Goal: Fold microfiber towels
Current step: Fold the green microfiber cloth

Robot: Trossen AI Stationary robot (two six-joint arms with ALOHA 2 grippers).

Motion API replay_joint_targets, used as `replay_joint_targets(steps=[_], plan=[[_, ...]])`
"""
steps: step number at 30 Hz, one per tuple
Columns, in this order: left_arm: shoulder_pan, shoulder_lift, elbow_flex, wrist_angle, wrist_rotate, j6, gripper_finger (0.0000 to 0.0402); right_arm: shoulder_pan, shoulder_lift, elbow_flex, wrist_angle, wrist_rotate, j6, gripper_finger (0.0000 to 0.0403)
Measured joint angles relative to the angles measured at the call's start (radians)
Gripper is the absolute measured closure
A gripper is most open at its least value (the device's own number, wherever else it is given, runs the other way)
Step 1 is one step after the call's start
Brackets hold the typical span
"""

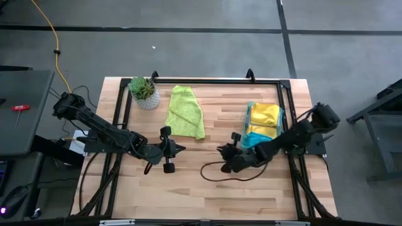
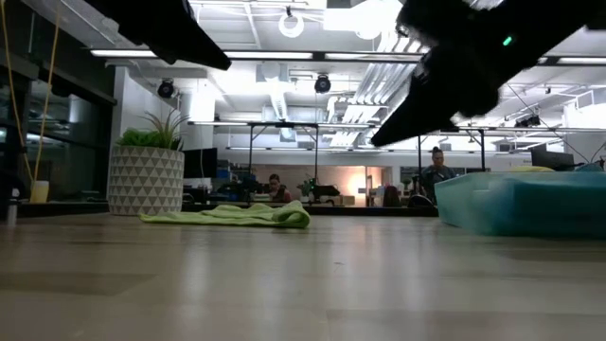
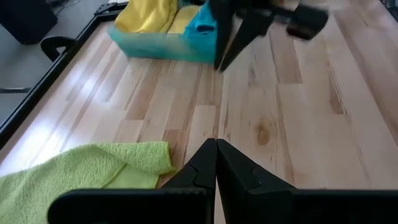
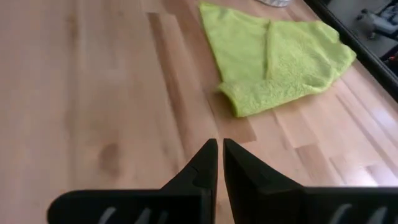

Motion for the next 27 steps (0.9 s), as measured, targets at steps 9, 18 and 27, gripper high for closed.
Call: replay_joint_targets(steps=[9, 18, 27], plan=[[0.016, 0.023, -0.009, -0.001, -0.121, -0.024, 0.0401, -0.063, 0.039, 0.0, 0.073, 0.02, -0.079, 0.0385], [0.392, 0.057, -0.01, -0.126, 0.072, -0.043, 0.0333, -0.063, 0.024, 0.0, 0.098, 0.014, -0.079, 0.0385], [0.794, 0.108, -0.009, -0.258, 0.312, -0.096, 0.0225, -0.063, 0.024, 0.0, 0.095, 0.012, -0.07, 0.0385]])
